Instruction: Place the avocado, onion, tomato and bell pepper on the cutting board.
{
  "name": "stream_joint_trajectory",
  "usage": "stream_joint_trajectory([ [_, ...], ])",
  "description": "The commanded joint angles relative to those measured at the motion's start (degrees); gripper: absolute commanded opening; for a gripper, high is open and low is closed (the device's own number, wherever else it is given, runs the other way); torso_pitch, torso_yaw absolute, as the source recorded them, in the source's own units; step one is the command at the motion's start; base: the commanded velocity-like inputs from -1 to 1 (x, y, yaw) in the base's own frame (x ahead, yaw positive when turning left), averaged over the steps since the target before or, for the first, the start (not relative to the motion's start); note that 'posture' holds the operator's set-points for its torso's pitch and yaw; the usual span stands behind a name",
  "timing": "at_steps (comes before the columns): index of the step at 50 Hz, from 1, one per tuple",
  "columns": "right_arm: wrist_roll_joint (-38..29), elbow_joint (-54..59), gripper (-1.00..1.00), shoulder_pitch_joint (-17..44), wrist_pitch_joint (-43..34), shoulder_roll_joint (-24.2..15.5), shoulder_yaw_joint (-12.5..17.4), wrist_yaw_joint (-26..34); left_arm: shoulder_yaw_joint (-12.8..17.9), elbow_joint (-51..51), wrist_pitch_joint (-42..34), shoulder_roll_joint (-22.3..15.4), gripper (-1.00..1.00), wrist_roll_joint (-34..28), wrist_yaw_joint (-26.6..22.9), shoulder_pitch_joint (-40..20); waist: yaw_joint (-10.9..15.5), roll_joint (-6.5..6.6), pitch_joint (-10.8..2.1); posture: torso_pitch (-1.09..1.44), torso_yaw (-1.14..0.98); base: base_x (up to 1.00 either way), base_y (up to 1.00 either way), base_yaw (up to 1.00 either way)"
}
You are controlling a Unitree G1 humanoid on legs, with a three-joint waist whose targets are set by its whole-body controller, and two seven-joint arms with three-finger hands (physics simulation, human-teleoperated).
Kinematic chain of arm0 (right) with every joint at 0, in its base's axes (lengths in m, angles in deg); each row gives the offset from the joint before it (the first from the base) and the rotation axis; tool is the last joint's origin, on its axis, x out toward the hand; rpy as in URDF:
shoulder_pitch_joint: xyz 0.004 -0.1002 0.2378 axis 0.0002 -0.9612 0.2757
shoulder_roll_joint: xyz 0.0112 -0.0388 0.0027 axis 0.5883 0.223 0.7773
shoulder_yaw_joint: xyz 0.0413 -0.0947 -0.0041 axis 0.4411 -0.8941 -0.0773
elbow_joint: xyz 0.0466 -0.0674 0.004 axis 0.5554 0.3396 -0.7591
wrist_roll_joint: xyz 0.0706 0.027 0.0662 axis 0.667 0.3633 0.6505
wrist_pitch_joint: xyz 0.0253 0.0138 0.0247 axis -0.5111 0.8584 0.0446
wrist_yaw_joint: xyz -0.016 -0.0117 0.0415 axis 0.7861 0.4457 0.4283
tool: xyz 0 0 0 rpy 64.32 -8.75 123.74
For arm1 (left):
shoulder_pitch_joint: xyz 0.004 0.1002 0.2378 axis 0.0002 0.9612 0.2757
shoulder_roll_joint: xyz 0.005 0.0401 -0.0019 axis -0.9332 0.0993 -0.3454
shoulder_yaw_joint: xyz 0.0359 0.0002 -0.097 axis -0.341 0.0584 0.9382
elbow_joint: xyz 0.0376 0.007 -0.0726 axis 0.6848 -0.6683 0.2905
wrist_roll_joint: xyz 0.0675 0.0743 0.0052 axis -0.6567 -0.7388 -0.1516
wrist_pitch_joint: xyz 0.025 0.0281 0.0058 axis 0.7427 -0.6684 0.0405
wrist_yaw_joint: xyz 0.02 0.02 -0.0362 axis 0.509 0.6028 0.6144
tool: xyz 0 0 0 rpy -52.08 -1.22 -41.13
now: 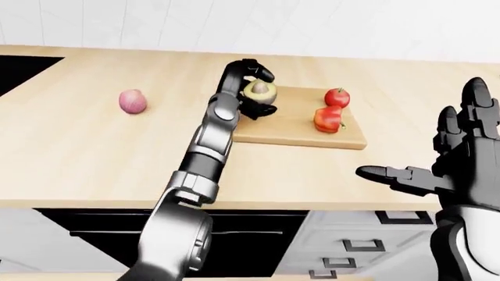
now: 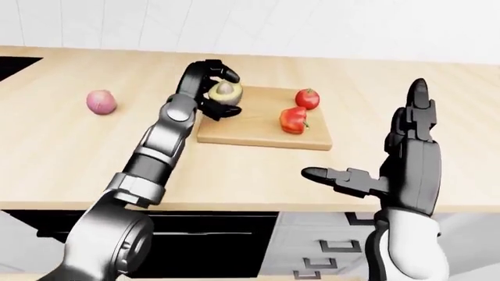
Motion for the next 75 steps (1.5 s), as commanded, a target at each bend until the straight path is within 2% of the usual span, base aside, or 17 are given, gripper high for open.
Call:
stream_joint_trajectory([
  [1,-0.31,-1.23,1.00,0.96,1.74,-0.44,-0.03,-0.31,-0.12,1.17,3.02,0.27,-0.41,-0.24,0.35,-2.92,0.05,-0.23,-1.37,0.00,0.15,0.00,0.00,0.00],
  [14,-0.46,-1.12,1.00,0.12,2.58,0.01,-0.08,-0.42,0.08,-9.12,8.93,2.35,-0.43,-0.01,1.07,-7.62,-0.02,-0.66,-1.40,0.00,0.15,0.00,0.00,0.00],
  [32,0.17,-1.53,1.00,0.36,1.90,-0.21,0.78,-0.06,-1.32,-9.24,9.28,6.66,-0.43,-0.79,-0.48,-7.74,0.02,-1.09,-1.36,0.00,0.15,0.00,0.00,0.00],
  [42,0.26,-1.29,1.00,-0.63,2.95,0.16,0.86,-0.23,-0.92,-12.86,11.30,6.99,-0.39,-0.69,0.04,-9.17,-0.09,-1.16,-1.38,0.00,0.15,0.00,0.00,0.00],
  [52,0.05,-1.38,1.00,-1.21,3.42,0.51,0.53,-0.40,-0.95,-11.66,10.61,7.30,0.00,-0.37,0.04,-8.53,-0.08,-1.16,-1.40,0.00,0.15,0.00,0.00,0.00],
  [63,0.13,-1.27,1.00,-1.13,3.45,0.55,0.86,-0.28,-1.39,-9.97,9.40,7.99,0.21,-0.36,-0.33,-8.29,-0.08,-1.19,-1.43,0.00,0.15,0.00,0.00,0.00],
  [65,0.01,-0.96,1.00,-1.03,3.66,0.52,0.51,-0.44,-1.59,-9.44,9.07,8.42,0.39,-0.44,-0.47,-8.00,-0.10,-1.19,-1.42,0.00,0.15,0.00,0.00,0.00],
  [70,0.33,-1.13,1.00,-0.73,3.24,0.32,1.02,-0.32,-1.70,-9.03,8.81,8.69,0.52,-0.61,-0.61,-7.74,-0.07,-1.24,-1.44,0.00,0.15,0.00,0.00,0.00],
  [71,0.37,-1.22,1.00,-0.66,3.09,0.26,1.07,-0.30,-1.74,-8.96,8.77,8.79,0.76,-0.62,-0.62,-7.68,-0.07,-1.26,-1.45,0.00,0.15,0.00,0.00,0.00],
  [73,0.50,-1.53,1.00,-0.60,2.78,0.20,1.25,-0.21,-1.74,-8.95,8.64,8.85,0.83,-0.60,-0.67,-7.72,-0.05,-1.27,-1.42,0.00,0.15,0.00,0.00,0.00],
  [74,0.56,-1.72,1.00,-0.58,2.60,0.15,1.34,-0.15,-1.73,-8.93,8.71,8.86,0.98,-0.58,-0.69,-7.71,-0.04,-1.28,-1.42,0.00,0.15,0.00,0.00,0.00],
  [75,0.60,-1.93,1.00,-0.62,2.44,0.10,1.49,-0.10,-1.70,-9.04,8.70,8.83,1.00,-0.58,-0.62,-7.71,-0.03,-1.29,-1.42,0.00,0.15,0.00,0.00,0.00],
])
